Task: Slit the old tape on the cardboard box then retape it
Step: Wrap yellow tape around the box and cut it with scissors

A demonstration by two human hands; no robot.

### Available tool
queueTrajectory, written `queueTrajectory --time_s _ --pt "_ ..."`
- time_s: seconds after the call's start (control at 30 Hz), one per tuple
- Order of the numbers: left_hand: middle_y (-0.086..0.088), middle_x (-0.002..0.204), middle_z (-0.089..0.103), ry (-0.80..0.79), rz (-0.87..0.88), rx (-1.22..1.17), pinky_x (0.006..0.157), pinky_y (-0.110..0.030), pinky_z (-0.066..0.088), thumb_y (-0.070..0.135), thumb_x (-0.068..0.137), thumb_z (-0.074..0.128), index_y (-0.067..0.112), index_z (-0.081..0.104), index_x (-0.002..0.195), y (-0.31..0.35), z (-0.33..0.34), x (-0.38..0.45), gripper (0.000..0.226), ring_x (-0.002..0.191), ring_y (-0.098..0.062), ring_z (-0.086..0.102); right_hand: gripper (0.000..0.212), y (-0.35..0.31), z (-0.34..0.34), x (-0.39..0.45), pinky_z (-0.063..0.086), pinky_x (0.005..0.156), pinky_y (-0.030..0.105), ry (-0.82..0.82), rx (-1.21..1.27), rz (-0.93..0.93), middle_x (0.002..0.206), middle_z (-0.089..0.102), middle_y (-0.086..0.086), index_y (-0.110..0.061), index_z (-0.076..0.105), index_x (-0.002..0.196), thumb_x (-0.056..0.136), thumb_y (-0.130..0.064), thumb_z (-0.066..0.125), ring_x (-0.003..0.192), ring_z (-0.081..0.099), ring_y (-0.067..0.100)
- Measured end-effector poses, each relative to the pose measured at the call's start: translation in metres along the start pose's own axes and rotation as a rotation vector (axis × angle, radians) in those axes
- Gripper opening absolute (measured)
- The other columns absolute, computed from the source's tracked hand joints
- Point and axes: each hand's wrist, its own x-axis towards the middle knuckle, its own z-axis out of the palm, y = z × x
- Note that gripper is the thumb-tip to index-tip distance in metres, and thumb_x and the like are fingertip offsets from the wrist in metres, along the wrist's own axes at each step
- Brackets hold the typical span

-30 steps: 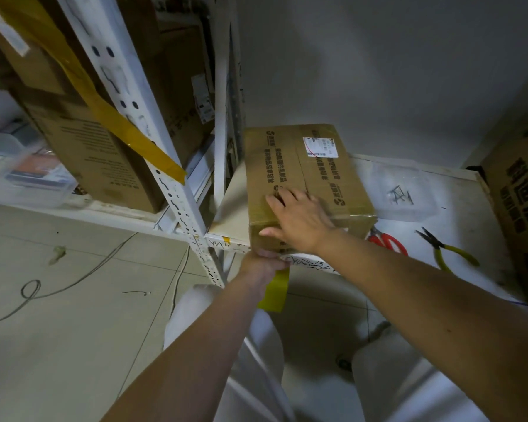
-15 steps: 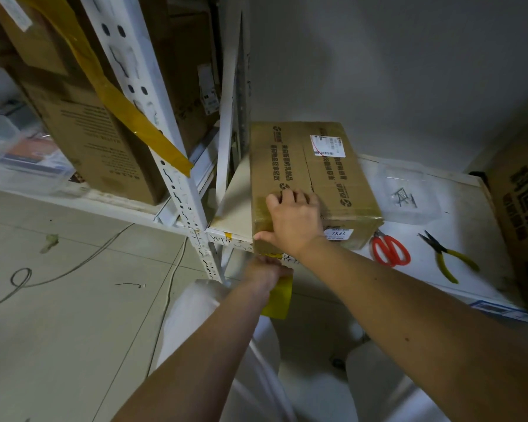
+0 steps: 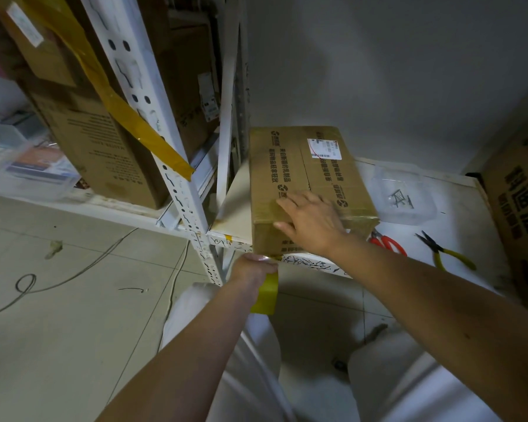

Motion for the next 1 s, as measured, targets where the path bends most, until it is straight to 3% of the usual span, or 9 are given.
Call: queueTrajectory --time_s 0.17,0.3,0.47,0.57,0.63,0.67,0.8,0.93,1.0 --pt "-0.021 0.112 0.064 0.056 -0.012 0.007 0.093 -0.043 0.048 0.001 0.075 0.077 0.019 0.051 0.074 -0.002 -0.015 0.003 0.032 0.089 -0.025 0.056 0.07 0.011 0.005 0.008 0.03 0.107 0.054 -0.091 -0.103 0.091 0.153 0.026 0.002 -0.03 0.018 0.148 0.09 -0.045 0.056 0.14 0.024 0.029" --pt "-0.009 0.092 0.06 0.056 0.003 -0.003 0.092 -0.039 0.048 0.003 0.079 0.074 0.019 0.05 0.072 0.001 -0.018 0.006 0.03 0.086 -0.025 0.057 0.067 0.013 0.006 0.031 0.031 0.107 0.057 -0.108 -0.057 0.169 0.15 0.03 0.002 -0.03 0.021 0.147 0.091 -0.039 0.057 0.139 0.025 0.03" --pt "-0.003 0.072 0.054 0.0 0.039 -0.03 0.061 -0.029 0.043 -0.002 0.082 0.069 0.02 0.048 0.076 0.01 -0.021 0.013 0.03 0.062 -0.018 0.051 0.065 0.011 0.01 0.057 0.03 0.106 0.057 -0.113 -0.022 0.213 0.147 0.032 0.005 -0.029 0.024 0.146 0.091 -0.035 0.058 0.138 0.026 0.031" --pt "-0.006 0.081 0.057 0.014 0.077 0.011 0.071 -0.029 0.042 0.004 0.082 0.07 0.021 0.051 0.079 0.015 -0.024 0.021 0.025 0.077 -0.022 0.053 0.056 -0.002 0.012 0.054 0.041 0.098 0.05 0.1 -0.057 0.038 0.134 0.046 0.013 -0.02 0.04 0.14 0.089 -0.03 0.062 0.124 0.043 0.033" --pt "-0.003 0.079 0.056 0.012 0.092 0.018 0.063 -0.026 0.04 0.003 0.084 0.067 0.021 0.052 0.082 0.016 -0.027 0.028 0.024 0.078 -0.02 0.051 0.032 -0.015 0.027 0.047 0.05 0.079 0.042 0.264 -0.009 -0.177 0.107 0.058 0.014 -0.009 0.062 0.116 0.088 -0.024 0.065 0.098 0.055 0.03" --pt "-0.001 0.075 0.054 0.004 0.101 0.008 0.059 -0.023 0.038 0.0 0.085 0.065 0.021 0.051 0.081 0.016 -0.028 0.03 0.025 0.074 -0.018 0.051 0.023 -0.023 0.035 0.043 0.05 0.073 0.039 0.217 0.112 -0.202 0.098 0.06 0.013 -0.007 0.067 0.104 0.089 -0.024 0.063 0.09 0.056 0.029" --pt "-0.001 0.078 0.055 -0.006 0.144 0.085 0.06 -0.02 0.037 -0.001 0.086 0.063 0.016 0.052 0.088 0.014 -0.034 0.038 0.021 0.07 -0.013 0.051 0.022 -0.036 0.062 0.042 0.044 0.068 0.029 -0.388 0.775 0.141 0.071 0.062 0.001 -0.008 0.071 0.085 0.091 -0.028 0.063 0.069 0.056 0.016" --pt "0.001 0.078 0.055 -0.018 0.176 0.147 0.051 -0.009 0.039 0.003 0.086 0.064 0.015 0.053 0.095 0.009 -0.043 0.044 0.019 0.068 -0.009 0.051 0.017 -0.043 0.078 0.052 0.042 0.065 0.021 -0.429 0.966 0.258 0.066 0.059 -0.006 -0.021 0.065 0.068 0.08 -0.014 0.075 0.066 0.053 0.006" --pt "0.002 0.074 0.054 -0.034 0.164 0.185 0.053 -0.015 0.041 0.004 0.085 0.065 0.02 0.052 0.085 0.008 -0.045 0.047 0.02 0.065 -0.009 0.05 0.019 -0.047 0.082 0.056 0.046 0.07 0.025 -0.415 0.962 0.284 0.07 0.061 -0.006 -0.023 0.065 0.067 0.079 -0.014 0.076 0.072 0.056 0.009"
